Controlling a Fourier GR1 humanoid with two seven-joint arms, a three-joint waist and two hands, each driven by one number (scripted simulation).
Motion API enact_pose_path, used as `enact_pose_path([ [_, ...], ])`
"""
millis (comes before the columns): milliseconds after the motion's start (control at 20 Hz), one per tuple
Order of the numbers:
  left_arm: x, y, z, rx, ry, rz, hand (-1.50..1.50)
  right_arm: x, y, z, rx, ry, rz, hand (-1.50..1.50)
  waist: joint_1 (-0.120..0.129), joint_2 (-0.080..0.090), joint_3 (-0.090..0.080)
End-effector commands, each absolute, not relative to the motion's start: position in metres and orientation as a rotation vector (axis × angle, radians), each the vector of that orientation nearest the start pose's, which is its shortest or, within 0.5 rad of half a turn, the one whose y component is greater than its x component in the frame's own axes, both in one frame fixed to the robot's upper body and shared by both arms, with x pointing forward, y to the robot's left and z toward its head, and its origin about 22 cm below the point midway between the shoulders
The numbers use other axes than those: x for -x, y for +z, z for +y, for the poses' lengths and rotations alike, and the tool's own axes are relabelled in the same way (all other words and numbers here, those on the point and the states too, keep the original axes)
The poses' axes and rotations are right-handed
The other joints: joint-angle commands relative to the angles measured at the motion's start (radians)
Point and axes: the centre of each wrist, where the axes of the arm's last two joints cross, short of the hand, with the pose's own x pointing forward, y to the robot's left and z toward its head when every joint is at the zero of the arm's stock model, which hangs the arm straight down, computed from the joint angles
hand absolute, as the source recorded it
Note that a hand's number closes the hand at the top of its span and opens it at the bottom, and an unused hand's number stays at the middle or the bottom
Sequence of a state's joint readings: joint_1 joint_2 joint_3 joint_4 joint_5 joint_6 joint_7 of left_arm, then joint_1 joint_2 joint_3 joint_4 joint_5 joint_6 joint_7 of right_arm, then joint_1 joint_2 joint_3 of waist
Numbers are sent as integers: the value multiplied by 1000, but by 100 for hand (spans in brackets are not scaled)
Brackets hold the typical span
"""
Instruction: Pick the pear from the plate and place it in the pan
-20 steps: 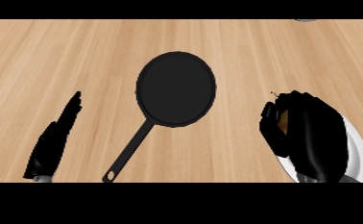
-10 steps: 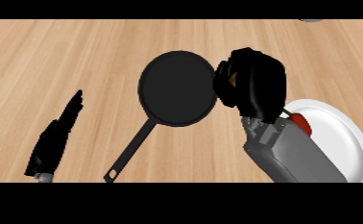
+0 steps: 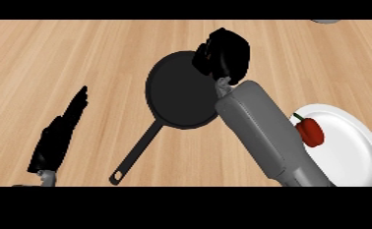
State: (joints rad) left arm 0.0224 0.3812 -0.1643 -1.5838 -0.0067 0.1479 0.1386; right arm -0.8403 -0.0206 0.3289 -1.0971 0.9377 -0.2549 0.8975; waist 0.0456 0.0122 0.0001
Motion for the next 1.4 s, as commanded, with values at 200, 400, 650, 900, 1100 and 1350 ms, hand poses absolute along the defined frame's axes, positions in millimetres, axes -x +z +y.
enact_pose_path([
  [200,-245,16,275,-282,-305,-1416,0,-408,76,-55,989,718,-1170,150,32,12,0],
  [400,-248,22,256,-258,-345,-1457,0,-410,74,-74,721,429,-1090,150,73,25,4],
  [650,-242,11,245,-262,-347,-1433,0,-412,55,-88,573,287,-1121,-150,69,21,4],
  [900,-239,7,264,-253,-342,-1417,0,-417,73,-77,633,126,-1347,-150,67,16,2],
  [1100,-241,13,269,-306,-340,-1427,0,-420,72,-83,688,-63,-1417,-150,59,15,2],
  [1350,-235,-4,266,-314,-293,-1405,0,-422,70,-91,740,-268,-1433,-150,3,2,0],
])
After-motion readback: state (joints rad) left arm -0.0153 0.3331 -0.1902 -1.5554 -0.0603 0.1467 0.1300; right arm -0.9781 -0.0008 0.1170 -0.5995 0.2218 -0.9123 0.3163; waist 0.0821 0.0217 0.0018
